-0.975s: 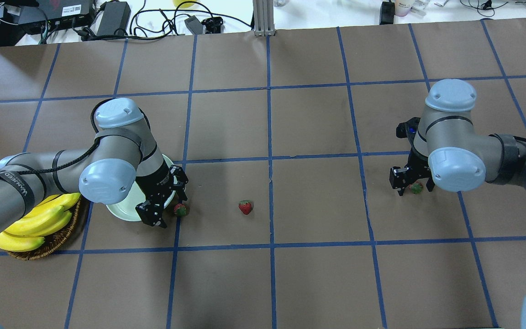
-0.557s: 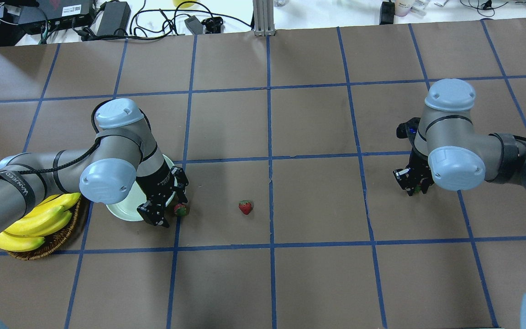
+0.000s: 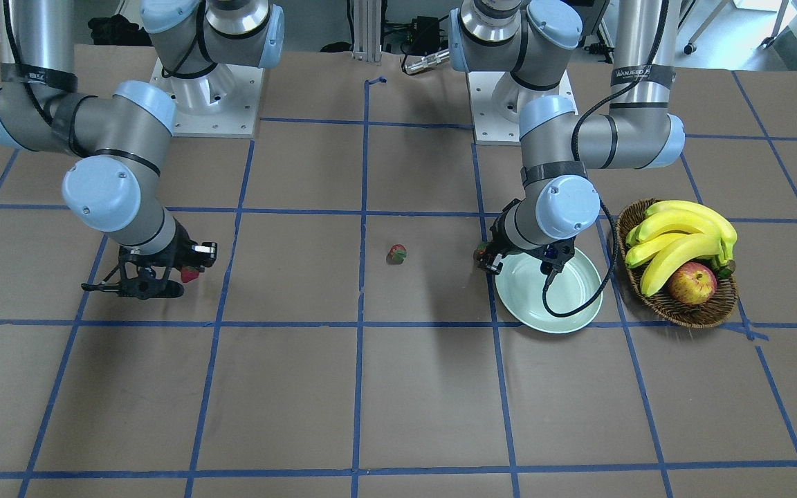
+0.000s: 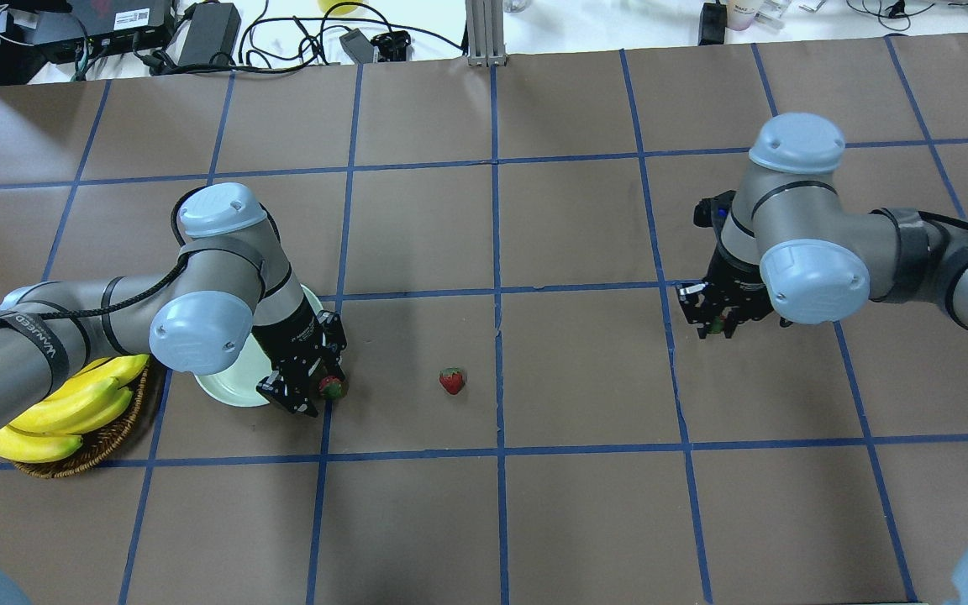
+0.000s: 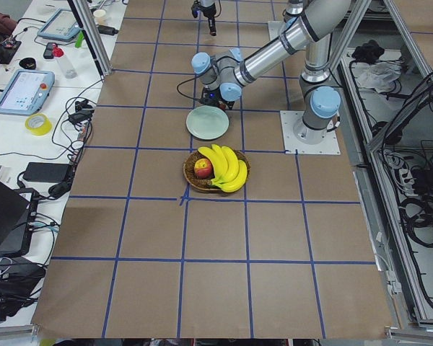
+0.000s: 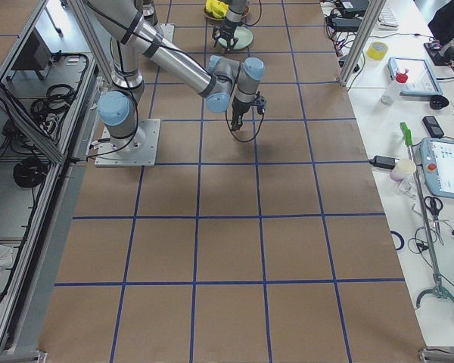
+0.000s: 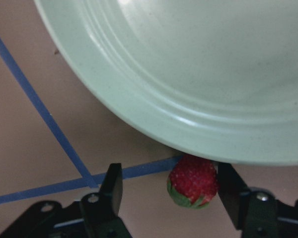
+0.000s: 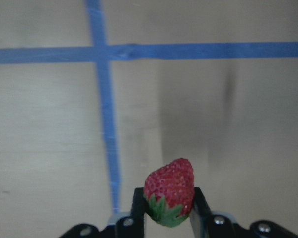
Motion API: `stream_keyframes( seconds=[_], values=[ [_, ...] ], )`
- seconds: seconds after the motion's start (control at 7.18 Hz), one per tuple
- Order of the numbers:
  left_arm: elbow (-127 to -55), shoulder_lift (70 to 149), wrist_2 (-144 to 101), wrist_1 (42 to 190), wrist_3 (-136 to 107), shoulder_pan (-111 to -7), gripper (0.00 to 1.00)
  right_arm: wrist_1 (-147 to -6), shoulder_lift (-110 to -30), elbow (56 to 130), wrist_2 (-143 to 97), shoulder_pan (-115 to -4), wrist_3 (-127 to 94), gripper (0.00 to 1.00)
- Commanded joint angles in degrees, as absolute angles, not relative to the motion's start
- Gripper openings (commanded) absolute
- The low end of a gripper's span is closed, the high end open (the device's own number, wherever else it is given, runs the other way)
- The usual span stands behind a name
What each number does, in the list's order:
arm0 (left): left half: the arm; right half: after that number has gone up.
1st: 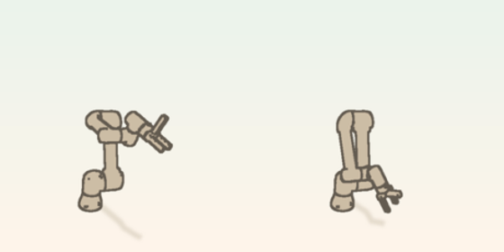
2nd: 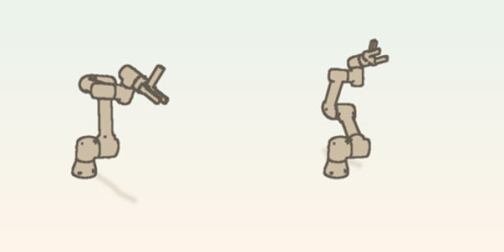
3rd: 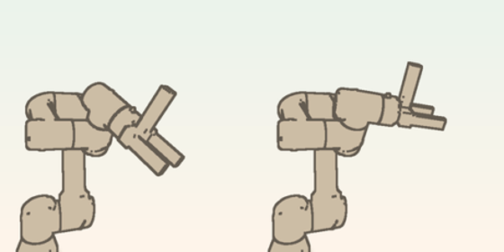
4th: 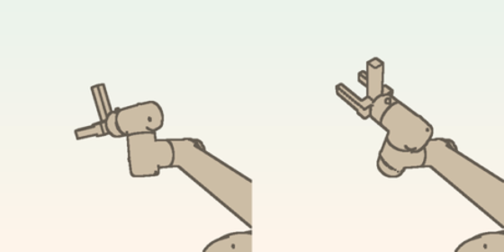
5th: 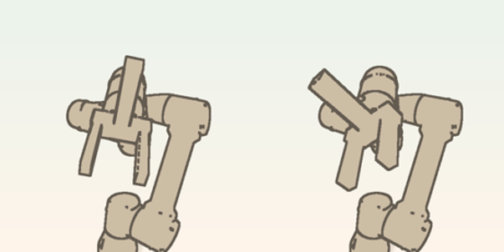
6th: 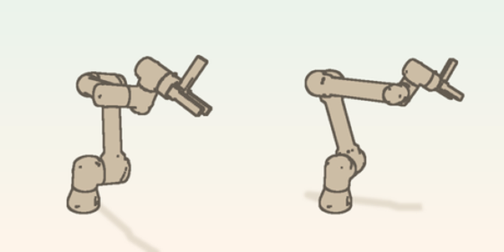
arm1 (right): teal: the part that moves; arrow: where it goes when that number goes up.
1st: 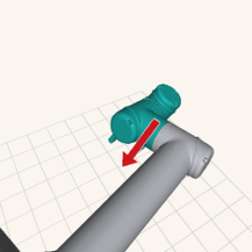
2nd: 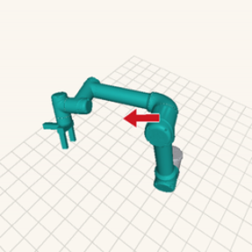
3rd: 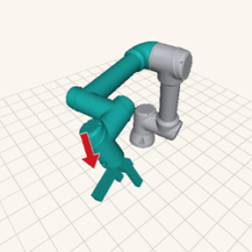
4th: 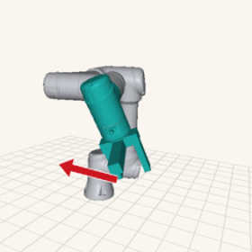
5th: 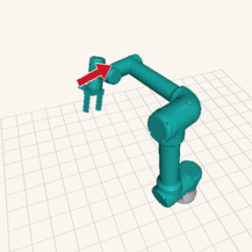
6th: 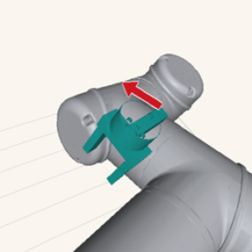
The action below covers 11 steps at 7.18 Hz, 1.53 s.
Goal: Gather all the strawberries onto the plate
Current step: 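Drop the first strawberry in the plate while the right gripper sets down the third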
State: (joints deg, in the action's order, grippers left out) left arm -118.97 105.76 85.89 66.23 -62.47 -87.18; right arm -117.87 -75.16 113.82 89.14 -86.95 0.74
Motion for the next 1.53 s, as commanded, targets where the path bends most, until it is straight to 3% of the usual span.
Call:
stream_keyframes(
  seconds=[0.0, 0.42, 0.97, 1.11, 1.25, 1.39],
  values=[
    [-118.83, 105.82, 85.69, 66.27, -62.49, -87.27, 0.00, -117.41, -74.36, 109.61, 75.14, -98.48, -16.98, 0.00],
    [-116.82, 103.90, 84.38, 66.44, -62.05, -88.06, 0.00, -131.71, -66.64, 108.81, 63.94, -107.11, -35.44, 0.00],
    [-111.45, 101.25, 83.40, 69.08, -49.92, -85.71, 0.00, -132.28, -65.22, 108.19, 56.34, -107.75, -39.20, 0.04],
    [-111.45, 102.12, 86.11, 68.65, -44.27, -80.91, 0.00, -132.19, -65.30, 108.19, 56.34, -107.75, -39.37, 0.58],
    [-111.79, 102.74, 86.22, 68.90, -38.38, -76.86, 0.00, -132.19, -65.30, 108.19, 56.42, -107.75, -40.68, 0.73],
    [-111.97, 103.79, 86.31, 68.99, -37.62, -75.60, 0.00, -132.19, -65.74, 108.19, 56.86, -107.67, -40.69, 0.80]
  ],
)
